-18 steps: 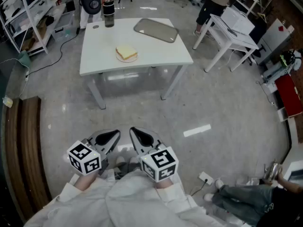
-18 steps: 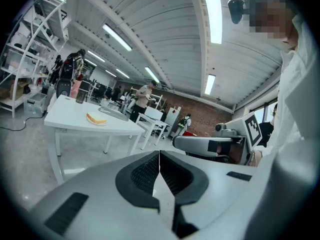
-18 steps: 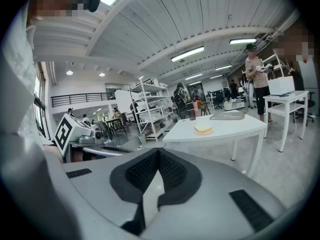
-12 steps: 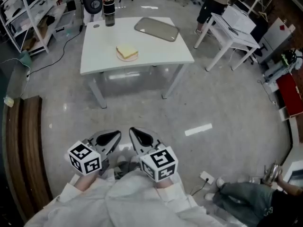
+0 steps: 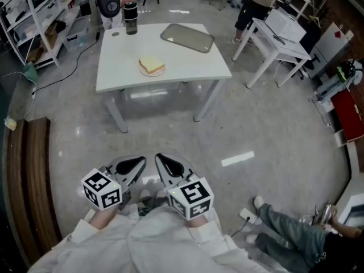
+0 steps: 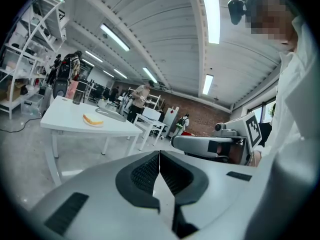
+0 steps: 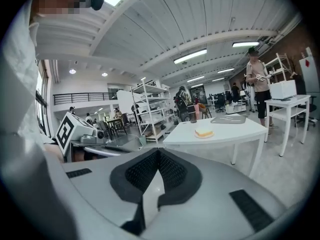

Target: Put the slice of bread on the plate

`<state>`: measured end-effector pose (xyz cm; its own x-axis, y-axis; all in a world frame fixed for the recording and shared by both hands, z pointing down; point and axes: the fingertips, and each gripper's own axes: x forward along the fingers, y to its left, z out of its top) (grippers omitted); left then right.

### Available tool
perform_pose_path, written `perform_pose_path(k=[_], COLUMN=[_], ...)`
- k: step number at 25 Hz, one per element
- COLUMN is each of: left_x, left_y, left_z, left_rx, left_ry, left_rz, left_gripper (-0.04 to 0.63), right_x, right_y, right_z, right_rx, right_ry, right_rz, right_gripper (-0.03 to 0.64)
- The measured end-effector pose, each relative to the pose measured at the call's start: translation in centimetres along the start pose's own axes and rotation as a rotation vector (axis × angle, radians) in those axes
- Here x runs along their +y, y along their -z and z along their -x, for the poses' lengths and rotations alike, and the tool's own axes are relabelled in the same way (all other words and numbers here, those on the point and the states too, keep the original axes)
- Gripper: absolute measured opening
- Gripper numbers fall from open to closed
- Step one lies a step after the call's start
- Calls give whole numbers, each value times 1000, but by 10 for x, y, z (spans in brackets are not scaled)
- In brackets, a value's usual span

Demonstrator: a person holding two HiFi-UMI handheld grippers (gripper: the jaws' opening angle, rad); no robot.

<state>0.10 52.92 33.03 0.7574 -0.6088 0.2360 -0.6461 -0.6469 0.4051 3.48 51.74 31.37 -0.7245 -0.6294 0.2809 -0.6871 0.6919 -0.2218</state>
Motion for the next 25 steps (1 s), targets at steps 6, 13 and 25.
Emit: perform_pose_path(k=[6,13,25], left_x=[-6,-12,17], left_y=[1,1,7], left_z=[-16,-33,-65], left_rx=[3,-13,-21], left_ry=[14,-11,-25], left_rz=[-8,-7,82], left_gripper=[11,11,11], right_x=[-13,-25,-67], right_y=[-4,-1,7], right_z=[4,11,-9], right_rx=[-15,-4,45], right_ry=[-5,-56,-51], right_rz=[-32,-28,-35], right_gripper=[15,15,15])
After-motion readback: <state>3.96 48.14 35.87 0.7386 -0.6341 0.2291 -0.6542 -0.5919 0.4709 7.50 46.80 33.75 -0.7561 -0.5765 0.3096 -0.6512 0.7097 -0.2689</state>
